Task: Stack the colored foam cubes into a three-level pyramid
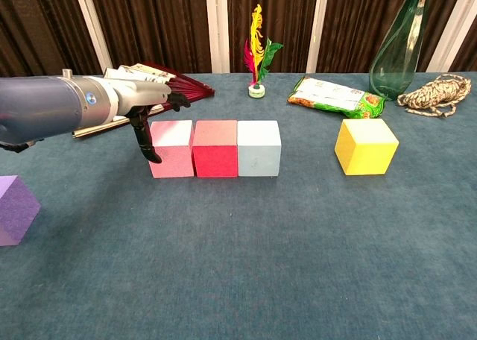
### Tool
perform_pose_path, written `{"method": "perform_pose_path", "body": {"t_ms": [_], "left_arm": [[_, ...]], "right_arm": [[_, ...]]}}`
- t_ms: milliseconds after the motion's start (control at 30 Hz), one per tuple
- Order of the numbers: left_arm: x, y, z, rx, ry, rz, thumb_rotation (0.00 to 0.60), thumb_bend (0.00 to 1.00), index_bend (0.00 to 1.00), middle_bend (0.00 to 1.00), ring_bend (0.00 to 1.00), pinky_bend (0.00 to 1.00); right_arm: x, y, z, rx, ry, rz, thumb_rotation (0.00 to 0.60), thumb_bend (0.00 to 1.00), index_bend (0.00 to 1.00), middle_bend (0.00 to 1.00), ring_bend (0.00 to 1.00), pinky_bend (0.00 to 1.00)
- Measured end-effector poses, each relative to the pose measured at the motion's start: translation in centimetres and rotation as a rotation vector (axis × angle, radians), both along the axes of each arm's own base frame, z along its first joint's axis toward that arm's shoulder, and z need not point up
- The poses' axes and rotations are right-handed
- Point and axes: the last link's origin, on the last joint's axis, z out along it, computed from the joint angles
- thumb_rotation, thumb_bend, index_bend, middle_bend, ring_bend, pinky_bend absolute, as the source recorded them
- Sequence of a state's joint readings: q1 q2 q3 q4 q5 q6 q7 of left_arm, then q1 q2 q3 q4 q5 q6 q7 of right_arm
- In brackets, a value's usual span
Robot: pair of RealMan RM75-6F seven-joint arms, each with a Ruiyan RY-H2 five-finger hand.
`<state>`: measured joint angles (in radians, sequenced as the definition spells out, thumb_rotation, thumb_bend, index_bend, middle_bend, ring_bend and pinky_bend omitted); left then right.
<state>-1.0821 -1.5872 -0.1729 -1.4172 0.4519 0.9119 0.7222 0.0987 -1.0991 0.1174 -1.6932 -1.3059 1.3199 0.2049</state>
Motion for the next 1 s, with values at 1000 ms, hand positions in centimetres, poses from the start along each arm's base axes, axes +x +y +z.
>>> {"method": "perform_pose_path", "body": {"t_ms": [1000], "left_arm": [[-2.3,1.0,3.2,0.071,0.05,0.043,0.6,0.22,0.0,0.03,0.0,0.03]], "right_arm": [[0.3,-0.1,-0.2,0.001,-0.013,0.003,0.6,0.32,0.0,0.0,0.0,0.0]]}}
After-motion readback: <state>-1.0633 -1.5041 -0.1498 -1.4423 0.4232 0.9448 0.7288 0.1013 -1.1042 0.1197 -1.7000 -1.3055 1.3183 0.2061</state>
